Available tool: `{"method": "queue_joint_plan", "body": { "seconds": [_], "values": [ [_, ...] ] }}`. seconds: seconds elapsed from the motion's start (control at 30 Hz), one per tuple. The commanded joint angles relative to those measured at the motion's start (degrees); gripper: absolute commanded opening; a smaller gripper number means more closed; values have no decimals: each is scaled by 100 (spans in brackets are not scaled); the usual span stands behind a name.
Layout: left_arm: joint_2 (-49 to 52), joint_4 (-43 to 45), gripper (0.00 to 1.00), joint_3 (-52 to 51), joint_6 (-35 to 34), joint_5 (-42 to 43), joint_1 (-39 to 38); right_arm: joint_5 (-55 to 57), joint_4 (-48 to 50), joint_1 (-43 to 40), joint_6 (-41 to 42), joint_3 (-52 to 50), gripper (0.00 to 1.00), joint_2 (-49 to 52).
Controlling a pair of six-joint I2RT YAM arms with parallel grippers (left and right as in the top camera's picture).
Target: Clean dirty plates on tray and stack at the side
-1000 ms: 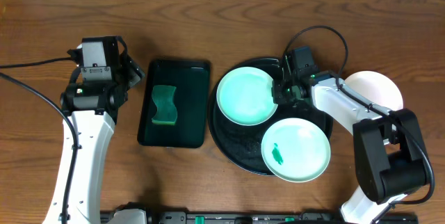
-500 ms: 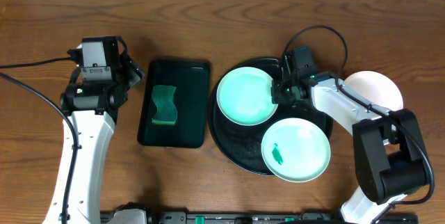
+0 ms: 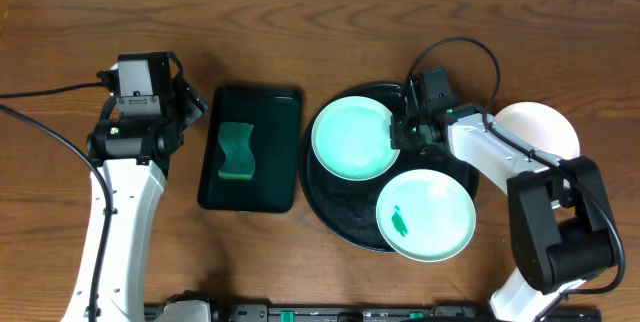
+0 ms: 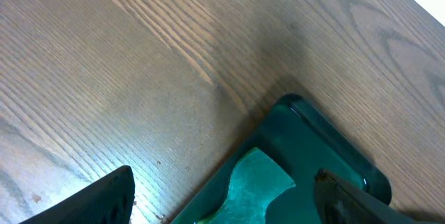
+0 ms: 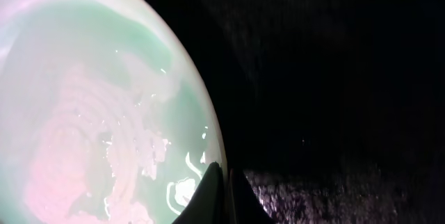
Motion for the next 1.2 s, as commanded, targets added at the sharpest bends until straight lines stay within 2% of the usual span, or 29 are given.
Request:
{"method": "queue_joint_plan", "body": {
  "seconds": [0.0, 0.3, 0.7, 1.17],
  "values": [
    [-9, -20, 82, 61, -46, -33, 35, -138, -168, -105, 11, -42, 1, -278],
    [-9, -20, 82, 61, -46, -33, 35, -138, -579, -317, 13, -42, 1, -909],
    [-9, -20, 82, 61, -46, -33, 35, -144, -623, -380, 186, -42, 1, -973],
    [-9, -20, 82, 61, -46, -33, 35, -1360, -706, -734, 240, -31, 1, -984]
  ]
}}
